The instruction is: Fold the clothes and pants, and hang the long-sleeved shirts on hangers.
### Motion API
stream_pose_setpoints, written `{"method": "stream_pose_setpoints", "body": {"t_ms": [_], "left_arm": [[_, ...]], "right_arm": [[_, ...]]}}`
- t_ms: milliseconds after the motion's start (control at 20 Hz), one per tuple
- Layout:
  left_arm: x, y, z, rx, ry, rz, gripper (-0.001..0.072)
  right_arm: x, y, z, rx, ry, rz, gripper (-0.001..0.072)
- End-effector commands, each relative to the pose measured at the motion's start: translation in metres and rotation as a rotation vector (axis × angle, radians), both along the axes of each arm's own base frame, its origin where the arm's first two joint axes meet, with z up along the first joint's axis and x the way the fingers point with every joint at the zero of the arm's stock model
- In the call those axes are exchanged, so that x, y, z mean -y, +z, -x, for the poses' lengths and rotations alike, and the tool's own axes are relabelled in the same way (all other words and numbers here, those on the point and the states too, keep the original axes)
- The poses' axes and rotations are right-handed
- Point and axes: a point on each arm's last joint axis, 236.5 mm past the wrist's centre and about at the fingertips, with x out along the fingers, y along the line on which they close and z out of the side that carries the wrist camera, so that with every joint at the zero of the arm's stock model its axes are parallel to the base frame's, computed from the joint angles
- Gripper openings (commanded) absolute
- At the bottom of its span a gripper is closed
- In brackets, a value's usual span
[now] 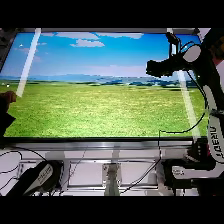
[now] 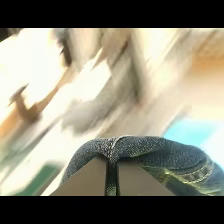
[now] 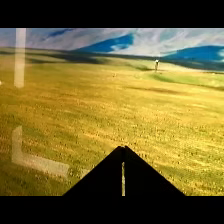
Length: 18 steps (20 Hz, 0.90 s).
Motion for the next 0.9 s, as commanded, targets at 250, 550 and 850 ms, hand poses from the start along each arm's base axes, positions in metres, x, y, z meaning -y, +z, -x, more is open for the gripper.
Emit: {"method": "stream_pose_setpoints", "body": {"t_ms": [250, 550, 850], "left_arm": [[0.300, 0.065, 0.024, 0.126, -0.805, 0.107, 0.0009], [0.409, -0.158, 0.000, -0.660, -0.856, 0.033, 0.0009], [0.526, -0.268, 0.020, -0.930, -1.199, -0.009, 0.0009]], "right_arm": [[0.133, 0.047, -0.038, 0.130, -0.352, 0.014, 0.0033], [0.220, 0.045, -0.017, 0.088, -0.510, 0.043, 0.0033], [0.239, 0.042, -0.011, 0.077, -0.537, 0.074, 0.0034]]}}
